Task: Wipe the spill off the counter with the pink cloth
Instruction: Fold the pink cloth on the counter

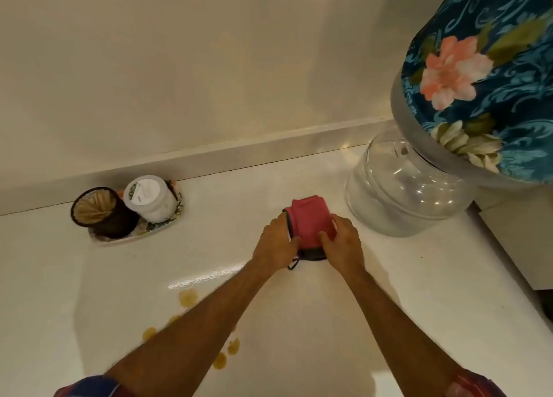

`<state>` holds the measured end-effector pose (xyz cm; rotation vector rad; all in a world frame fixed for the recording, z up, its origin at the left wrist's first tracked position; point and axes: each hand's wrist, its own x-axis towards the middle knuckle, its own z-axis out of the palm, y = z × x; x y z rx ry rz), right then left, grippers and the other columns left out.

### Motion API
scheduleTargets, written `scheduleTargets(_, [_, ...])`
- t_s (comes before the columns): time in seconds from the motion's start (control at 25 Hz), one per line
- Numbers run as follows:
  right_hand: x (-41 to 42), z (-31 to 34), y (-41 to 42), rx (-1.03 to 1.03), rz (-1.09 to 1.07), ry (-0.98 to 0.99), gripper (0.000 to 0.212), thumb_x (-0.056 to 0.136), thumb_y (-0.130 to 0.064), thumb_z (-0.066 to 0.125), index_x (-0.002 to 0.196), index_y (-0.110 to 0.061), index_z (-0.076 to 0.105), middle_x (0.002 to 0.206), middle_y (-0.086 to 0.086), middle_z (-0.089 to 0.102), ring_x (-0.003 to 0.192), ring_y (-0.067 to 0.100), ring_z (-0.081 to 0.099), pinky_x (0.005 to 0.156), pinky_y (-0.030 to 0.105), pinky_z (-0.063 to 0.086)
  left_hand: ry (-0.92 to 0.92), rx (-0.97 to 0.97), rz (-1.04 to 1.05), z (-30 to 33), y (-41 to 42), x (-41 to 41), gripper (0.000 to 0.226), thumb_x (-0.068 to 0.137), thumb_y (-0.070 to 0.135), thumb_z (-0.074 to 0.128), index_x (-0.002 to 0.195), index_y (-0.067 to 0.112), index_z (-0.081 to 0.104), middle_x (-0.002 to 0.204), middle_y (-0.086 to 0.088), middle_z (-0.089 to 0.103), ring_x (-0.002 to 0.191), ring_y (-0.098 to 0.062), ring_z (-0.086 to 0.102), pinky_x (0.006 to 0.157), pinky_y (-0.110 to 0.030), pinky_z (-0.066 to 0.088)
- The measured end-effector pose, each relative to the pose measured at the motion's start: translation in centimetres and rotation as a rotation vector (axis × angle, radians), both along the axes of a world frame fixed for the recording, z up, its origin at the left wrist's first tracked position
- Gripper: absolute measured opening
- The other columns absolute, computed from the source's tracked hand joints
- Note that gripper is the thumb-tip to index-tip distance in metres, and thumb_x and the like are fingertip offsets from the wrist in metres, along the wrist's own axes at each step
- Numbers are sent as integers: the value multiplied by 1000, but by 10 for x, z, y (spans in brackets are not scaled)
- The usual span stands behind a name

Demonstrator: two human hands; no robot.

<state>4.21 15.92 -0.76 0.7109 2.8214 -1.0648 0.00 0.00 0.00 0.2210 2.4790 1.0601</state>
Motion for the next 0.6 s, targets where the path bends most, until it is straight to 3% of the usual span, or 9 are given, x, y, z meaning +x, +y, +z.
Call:
scheduleTargets(0.24, [-17,-16,1,-204,-89,-33,69,92,-18,67,152,-16,33,144,11,48,126,29,53,102,42,49,24,102,37,-10,17,-7,75,86,25,71,149,15,31,137,-11,50,122,-28,51,98,-34,46])
scheduleTargets(0.44, [-10,0,-8,-507,-81,46,62,91,-8,62,143,-37,43,136,3,54,118,23,57,86,37,62,-30,227,105,-7,7,-4,62,87,7,64,142,19,37,137,-7,42,110,-17,51,72,-7,45])
scheduleTargets(0.6, [14,27,-26,-552,1,114,60,91,-2,56,142,-32,47,134,1,55,119,19,56,85,40,63,-19,279,136,11,-19,19,62,85,2,62,139,21,40,134,-4,42,109,-16,50,70,-11,50])
